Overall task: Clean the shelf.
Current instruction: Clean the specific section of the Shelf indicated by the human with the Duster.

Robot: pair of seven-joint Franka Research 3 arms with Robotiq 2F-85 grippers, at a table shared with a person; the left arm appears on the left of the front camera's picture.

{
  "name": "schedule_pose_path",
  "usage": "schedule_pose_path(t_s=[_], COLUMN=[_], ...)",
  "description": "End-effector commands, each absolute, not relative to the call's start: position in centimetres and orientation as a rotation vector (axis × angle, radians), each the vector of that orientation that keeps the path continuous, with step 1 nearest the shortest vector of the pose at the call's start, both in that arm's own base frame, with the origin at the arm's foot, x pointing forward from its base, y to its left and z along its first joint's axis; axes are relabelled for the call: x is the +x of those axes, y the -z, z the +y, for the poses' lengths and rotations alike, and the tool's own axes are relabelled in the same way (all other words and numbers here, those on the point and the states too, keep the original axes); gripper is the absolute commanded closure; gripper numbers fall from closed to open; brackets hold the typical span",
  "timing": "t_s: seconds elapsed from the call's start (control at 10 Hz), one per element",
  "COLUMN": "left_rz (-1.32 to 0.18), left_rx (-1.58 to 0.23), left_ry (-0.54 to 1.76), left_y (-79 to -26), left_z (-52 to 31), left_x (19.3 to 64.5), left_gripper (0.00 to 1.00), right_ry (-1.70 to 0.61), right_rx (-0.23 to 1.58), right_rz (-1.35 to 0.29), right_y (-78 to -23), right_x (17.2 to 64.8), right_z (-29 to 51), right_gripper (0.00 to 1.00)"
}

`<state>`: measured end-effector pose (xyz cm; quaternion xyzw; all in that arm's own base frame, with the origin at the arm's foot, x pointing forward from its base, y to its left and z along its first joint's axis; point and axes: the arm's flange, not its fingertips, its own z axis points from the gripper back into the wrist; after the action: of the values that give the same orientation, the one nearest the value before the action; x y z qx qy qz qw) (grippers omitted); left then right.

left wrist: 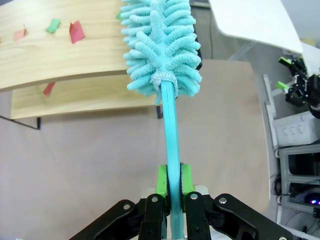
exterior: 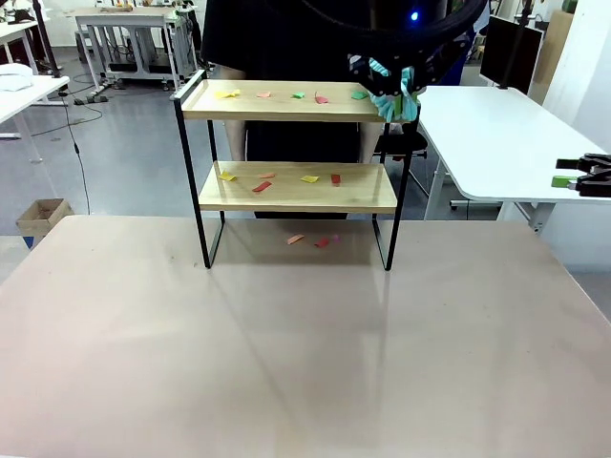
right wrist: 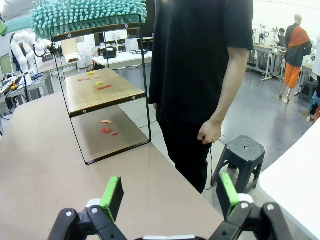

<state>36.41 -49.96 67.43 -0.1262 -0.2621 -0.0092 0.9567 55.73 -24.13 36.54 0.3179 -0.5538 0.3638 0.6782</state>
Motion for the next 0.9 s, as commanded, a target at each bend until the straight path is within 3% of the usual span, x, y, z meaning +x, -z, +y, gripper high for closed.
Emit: schedule_pose_path(t_s=[0.0, 0.8], left_rz=[-0.503, -0.474], left_rx=[-0.268, -0.230], left_ry=[-0.013, -0.007], left_y=[-67.5, -68.0], left_z=[-49.4, -48.9], left_x=[36.2, 37.4], left_gripper=[0.87, 0.87], right_ry=[-0.820, -0.820], right_rx=[0.714, 0.714], right_rz=[-1.247, -1.247], right_y=[-36.8, -36.8], right_x=[55.8, 55.8], right_z=[-23.9, -23.9], right_gripper=[0.00, 0.00])
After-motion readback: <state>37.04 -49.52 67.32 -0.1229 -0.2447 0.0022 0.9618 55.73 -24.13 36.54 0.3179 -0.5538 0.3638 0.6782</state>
